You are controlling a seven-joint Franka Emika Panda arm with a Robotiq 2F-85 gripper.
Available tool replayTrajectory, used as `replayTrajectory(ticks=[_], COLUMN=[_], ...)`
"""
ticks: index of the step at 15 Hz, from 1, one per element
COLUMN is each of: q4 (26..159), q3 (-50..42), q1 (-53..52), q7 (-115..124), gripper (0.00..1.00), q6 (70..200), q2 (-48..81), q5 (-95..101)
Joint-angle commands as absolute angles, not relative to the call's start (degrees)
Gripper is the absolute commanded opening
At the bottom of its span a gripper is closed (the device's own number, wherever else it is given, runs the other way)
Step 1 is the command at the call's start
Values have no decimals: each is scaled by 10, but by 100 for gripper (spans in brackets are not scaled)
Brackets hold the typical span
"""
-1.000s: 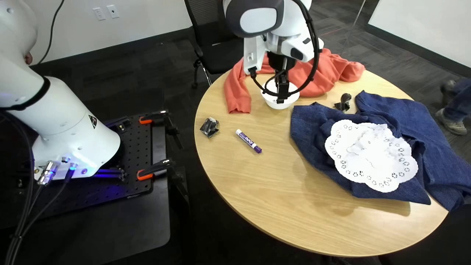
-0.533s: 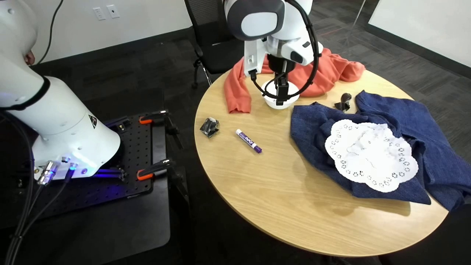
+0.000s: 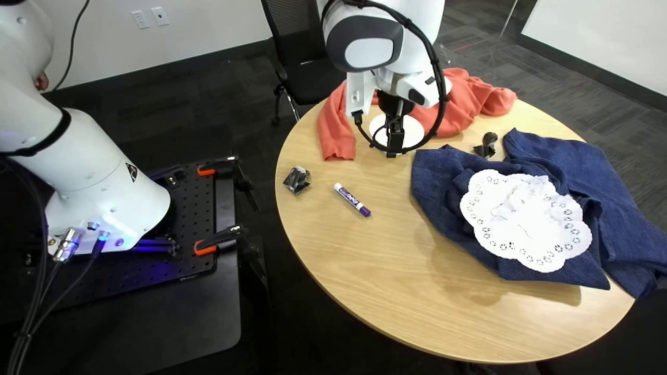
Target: Move the bowl to the right
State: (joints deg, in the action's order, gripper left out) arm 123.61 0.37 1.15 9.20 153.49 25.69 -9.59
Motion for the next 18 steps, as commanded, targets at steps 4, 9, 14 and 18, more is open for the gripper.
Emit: replayTrajectory(ticks=[4,9,14,18], q4=[1173,1146,1133,1127], q3=[46,53,56,60], q1=[45,49,52,57], q7=[52,55,54,51], gripper=[100,100,100,100], q6=[1556,1558,1558,1557], q2=[331,364,382,390], q5=[-160,-168,-168,-169])
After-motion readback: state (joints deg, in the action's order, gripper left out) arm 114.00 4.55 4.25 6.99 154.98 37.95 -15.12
